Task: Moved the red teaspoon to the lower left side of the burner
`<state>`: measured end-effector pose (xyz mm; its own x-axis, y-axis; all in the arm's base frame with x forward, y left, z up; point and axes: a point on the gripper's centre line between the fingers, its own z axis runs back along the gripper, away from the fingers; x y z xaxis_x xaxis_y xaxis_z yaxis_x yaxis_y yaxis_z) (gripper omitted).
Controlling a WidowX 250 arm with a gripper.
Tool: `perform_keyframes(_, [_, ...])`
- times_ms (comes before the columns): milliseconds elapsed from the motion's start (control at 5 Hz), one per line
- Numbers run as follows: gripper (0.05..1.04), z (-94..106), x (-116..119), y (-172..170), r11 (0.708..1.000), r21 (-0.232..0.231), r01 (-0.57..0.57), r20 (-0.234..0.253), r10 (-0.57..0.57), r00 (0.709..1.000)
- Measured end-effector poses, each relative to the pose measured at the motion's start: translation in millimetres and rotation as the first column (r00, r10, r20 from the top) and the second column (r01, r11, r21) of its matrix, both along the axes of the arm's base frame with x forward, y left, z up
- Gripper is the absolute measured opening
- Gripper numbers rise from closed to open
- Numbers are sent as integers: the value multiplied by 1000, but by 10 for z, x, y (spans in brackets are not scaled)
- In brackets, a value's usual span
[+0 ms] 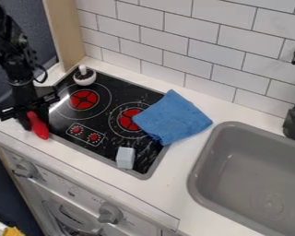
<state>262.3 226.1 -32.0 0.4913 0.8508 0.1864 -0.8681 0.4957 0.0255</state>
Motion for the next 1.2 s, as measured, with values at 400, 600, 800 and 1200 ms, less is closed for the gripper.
perform_keyframes(400, [772,-8,62,-77,1000,23,14,2,-14,1000])
perform_keyframes(600, [992,2,28,-76,999,31,6,-24,-5,1000])
perform_keyframes(800, [1005,98,41,-128,999,13,32,-27,-32,999])
perform_keyframes(1200, [1001,810,124,-208,992,106,70,77,-79,994])
